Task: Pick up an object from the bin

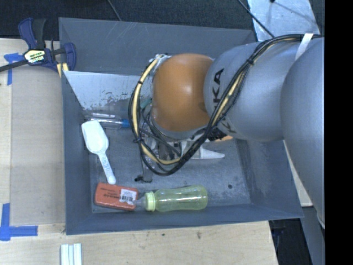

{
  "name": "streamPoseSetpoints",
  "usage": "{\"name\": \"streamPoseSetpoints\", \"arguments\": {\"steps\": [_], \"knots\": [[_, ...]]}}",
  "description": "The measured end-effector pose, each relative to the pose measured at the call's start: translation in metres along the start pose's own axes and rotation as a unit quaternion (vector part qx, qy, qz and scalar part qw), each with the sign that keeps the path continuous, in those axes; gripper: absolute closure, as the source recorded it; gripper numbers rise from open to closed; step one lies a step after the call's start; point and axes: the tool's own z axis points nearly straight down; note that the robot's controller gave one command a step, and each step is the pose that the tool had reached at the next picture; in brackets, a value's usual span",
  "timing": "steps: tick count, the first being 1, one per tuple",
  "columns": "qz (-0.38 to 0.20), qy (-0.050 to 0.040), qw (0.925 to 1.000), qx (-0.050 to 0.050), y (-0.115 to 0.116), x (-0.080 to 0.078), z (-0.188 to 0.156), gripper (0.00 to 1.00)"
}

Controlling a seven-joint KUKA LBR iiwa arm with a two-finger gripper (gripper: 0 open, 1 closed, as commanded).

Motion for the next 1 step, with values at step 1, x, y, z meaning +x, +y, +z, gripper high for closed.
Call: {"name": "streamPoseSetpoints", "arguments": {"steps": [1], "knots": [[0.000,0.0000,1.0000,0.000,0.0000,0.0000,0.0000,0.00]]}}
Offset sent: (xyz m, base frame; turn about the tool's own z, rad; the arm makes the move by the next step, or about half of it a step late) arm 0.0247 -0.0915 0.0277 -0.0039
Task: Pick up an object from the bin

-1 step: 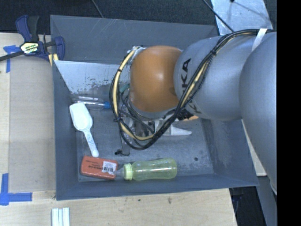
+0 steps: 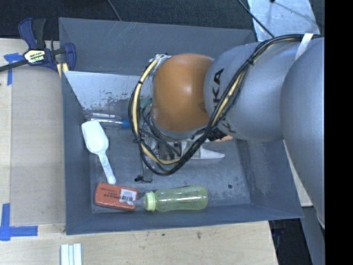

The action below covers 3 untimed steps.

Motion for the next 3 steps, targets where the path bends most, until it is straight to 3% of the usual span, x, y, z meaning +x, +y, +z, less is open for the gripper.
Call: {"name": "streamPoseSetpoints", "arguments": {"steps": [1,2,3], "knots": [[-0.005,-0.0002,1.0000,0.000,-0.048,-0.014,-0.016,0.00],[0.056,-0.0011,0.9984,0.002,-0.073,-0.016,-0.028,0.00],[0.065,-0.0032,0.9979,-0.001,-0.092,-0.015,0.009,0.00]]}}
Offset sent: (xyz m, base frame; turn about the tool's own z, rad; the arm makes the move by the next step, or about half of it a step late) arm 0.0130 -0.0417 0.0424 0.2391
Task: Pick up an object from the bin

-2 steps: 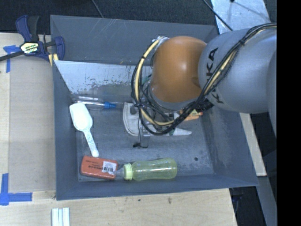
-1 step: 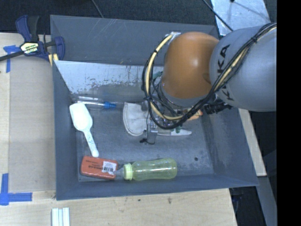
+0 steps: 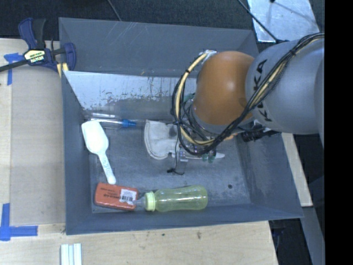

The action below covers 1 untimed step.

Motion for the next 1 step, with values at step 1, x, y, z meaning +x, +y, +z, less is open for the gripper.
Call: {"name": "streamPoseSetpoints", "arguments": {"steps": [1], "knots": [[-0.009,-0.0004,1.0000,0.001,-0.0024,-0.0478,0.0565,0.00]]}}
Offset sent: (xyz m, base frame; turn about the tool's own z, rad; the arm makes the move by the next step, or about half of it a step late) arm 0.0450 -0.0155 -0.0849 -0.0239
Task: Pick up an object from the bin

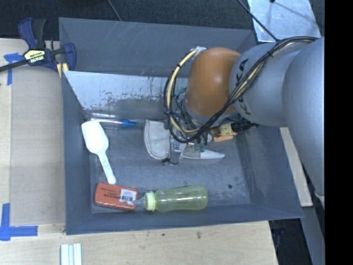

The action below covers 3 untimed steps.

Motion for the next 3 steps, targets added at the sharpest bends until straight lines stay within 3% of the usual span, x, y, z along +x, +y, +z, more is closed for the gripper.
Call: {"name": "streamPoseSetpoints", "arguments": {"steps": [1,2,3], "knots": [[-0.002,-0.0005,1.0000,-0.001,-0.006,-0.001,0.025,1.00],[-0.002,-0.0005,1.0000,-0.001,-0.006,-0.001,0.025,1.00],[-0.016,-0.0007,0.9999,-0.001,-0.009,0.021,-0.167,1.00]]}}
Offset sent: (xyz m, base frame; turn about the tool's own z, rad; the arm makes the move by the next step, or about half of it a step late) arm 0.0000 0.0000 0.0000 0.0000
